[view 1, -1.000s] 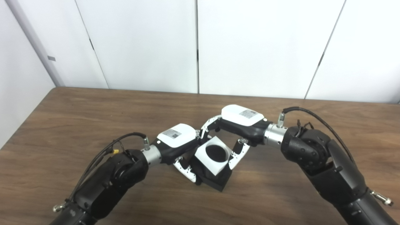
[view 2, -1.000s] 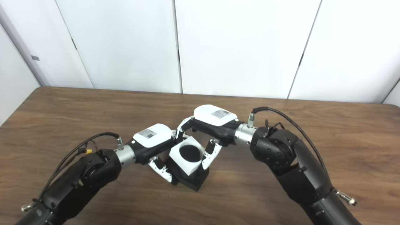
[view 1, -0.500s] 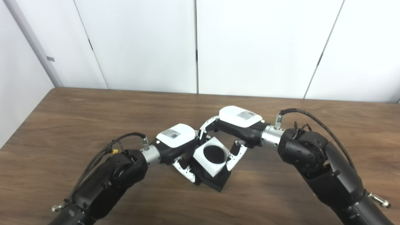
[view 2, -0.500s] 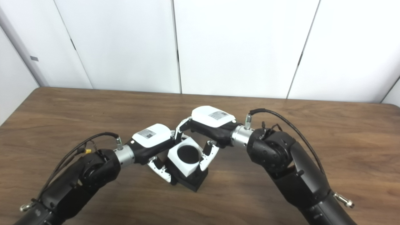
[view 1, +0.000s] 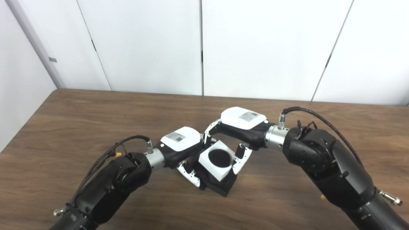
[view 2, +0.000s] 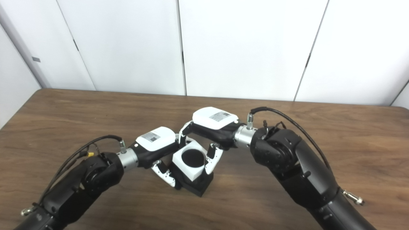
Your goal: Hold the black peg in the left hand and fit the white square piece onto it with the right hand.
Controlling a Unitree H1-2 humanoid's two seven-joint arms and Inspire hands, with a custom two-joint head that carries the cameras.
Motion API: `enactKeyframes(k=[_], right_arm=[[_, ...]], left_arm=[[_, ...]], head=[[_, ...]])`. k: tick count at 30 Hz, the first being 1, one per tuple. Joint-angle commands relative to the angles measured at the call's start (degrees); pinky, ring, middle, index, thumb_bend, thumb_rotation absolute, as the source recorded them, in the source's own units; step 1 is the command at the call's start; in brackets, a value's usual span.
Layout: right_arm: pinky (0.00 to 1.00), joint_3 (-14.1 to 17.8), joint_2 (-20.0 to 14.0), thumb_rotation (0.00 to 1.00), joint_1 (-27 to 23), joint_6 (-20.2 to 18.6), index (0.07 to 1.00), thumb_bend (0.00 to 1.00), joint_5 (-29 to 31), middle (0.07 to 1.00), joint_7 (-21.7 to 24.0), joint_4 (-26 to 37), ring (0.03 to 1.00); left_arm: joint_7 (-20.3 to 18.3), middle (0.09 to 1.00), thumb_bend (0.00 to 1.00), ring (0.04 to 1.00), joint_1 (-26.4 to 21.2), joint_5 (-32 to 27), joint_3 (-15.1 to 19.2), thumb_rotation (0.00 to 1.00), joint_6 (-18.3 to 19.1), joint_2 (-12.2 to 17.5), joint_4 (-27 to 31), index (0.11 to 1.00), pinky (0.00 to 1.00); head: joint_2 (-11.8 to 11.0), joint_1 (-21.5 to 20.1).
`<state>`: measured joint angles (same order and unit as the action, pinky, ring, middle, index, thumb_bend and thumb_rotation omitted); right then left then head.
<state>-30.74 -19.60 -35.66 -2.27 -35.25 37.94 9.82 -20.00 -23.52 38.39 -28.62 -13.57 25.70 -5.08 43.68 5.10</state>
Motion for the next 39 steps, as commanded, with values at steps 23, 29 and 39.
enactKeyframes(k=[23,29,39], right_arm=[[0.7,-1.9,-1.7,0.32,-0.3,-0.9,0.724,0.98,0.0,0.834,4.9,0.4,0.818],[0.7,-0.5,-2.3,0.28,-0.6,-1.3,0.709,0.93,1.2,0.83,5.0,1.1,0.813],[0.63,8.5,-3.6,0.1,1.1,-1.4,0.636,0.84,4.9,0.778,0.9,2.8,0.76]], left_arm=[[-3.4,0.869,0.52,0.855,0.9,0.3,-1.7,0.07,-0.2,-0.6,-0.9,0.489,0.73],[-3.1,0.862,0.52,0.858,0.9,-0.1,-1.6,0.07,-0.9,-0.5,-1.3,0.489,0.73],[-3.1,0.853,0.52,0.859,0.9,0.0,-1.5,0.07,-1.1,-0.4,-1.6,0.489,0.74]], head=[[0.2,-0.2],[0.2,-0.3],[0.2,-0.5]])
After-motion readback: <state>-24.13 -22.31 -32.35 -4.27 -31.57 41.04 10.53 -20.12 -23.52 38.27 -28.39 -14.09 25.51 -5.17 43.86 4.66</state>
